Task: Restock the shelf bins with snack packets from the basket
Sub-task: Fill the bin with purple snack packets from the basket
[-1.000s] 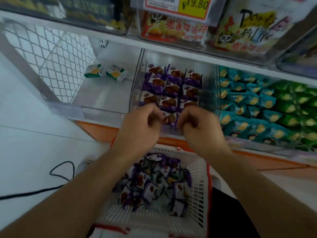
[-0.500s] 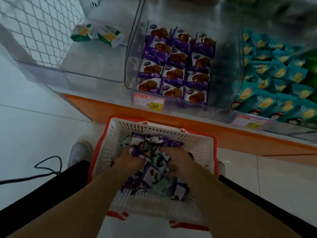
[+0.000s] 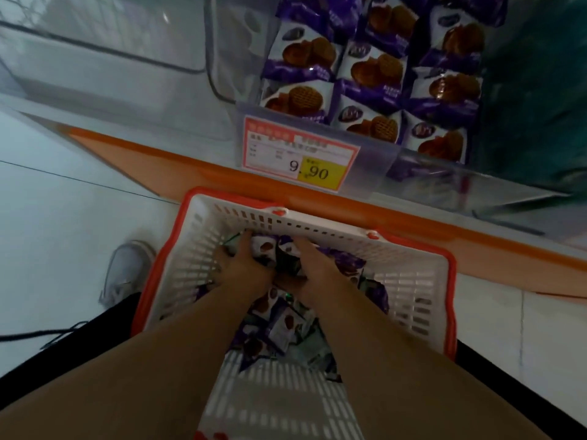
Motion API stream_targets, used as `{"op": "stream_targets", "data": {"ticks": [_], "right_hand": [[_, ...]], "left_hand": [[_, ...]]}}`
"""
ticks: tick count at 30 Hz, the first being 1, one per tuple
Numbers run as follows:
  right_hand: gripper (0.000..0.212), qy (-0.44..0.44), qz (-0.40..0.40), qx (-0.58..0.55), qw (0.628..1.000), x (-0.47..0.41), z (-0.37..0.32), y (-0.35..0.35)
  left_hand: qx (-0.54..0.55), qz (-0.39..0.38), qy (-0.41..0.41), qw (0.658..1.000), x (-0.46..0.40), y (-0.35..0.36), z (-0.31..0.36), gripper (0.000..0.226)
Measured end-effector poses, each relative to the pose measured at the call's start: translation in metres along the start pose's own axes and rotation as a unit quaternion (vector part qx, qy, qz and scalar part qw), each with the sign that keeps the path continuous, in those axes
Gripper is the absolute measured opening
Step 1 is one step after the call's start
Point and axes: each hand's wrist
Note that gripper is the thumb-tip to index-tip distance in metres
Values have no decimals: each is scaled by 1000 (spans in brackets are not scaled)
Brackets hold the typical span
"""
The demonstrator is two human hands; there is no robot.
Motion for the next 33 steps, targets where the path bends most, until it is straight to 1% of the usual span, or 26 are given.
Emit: {"op": "stream_targets", "data": {"ticks": [2, 3, 5, 8, 12, 14, 15, 17, 18, 19, 22, 23, 26, 28, 31, 33], "right_hand": [[107, -10, 6, -15, 1000, 27, -7, 9], [98, -15, 9, -26, 1000, 37, -8, 8], [95, -12, -3, -27, 1000, 45, -7, 0], [92, -12, -27, -32, 999, 54, -6, -8], [80, 10, -33, -19, 999, 70, -6, -19], [74, 26, -54, -4, 998, 88, -10, -26], [68, 32, -69, 8, 997, 99, -12, -30], [48, 32, -113, 39, 992, 124, -18, -37], [46, 29, -127, 51, 990, 135, -20, -40], [50, 23, -145, 68, 987, 148, -24, -42], [73, -5, -193, 134, 972, 187, -34, -41], [77, -22, -213, 164, 963, 202, -37, -40], [84, -84, -259, 271, 923, 263, -52, -33], [87, -130, -271, 322, 898, 309, -65, -27], [93, -223, -299, 361, 855, 377, -83, -20], [91, -282, -320, 360, 829, 412, -96, -14]], "left_hand": [[-3, 11, -13, 1000, -6, 0, 2, 81], [2, 20, -9, 1000, -8, 0, 2, 75], [-6, 48, 3, 999, -13, 0, -1, 61], [-72, 80, 30, 994, -11, -3, -4, 52], [-58, 65, 61, 994, 5, -14, 1, 27], [-67, 65, 91, 991, 19, -23, 6, 17], [-73, 63, 102, 990, 29, -28, 8, 15], [-82, 54, 118, 988, 55, -40, 12, 15], [-85, 50, 127, 987, 66, -46, 13, 16], [-89, 44, 142, 985, 81, -52, 15, 17], [-104, 4, 187, 977, 129, -70, 20, 22], [-109, -3, 202, 973, 145, -76, 22, 23], [-95, -5, 261, 961, 203, -99, 35, 20], [-69, -8, 310, 948, 239, -112, 46, 19], [-25, 6, 383, 924, 298, -128, 67, 16], [-18, 35, 410, 911, 328, -135, 87, 13]]}}
Point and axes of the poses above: each hand's wrist, its own x-axis away from the middle knuckle, its own y-axis out of the palm, z = x × y, and after that the axes turned 14 degrees about -z, right-handed
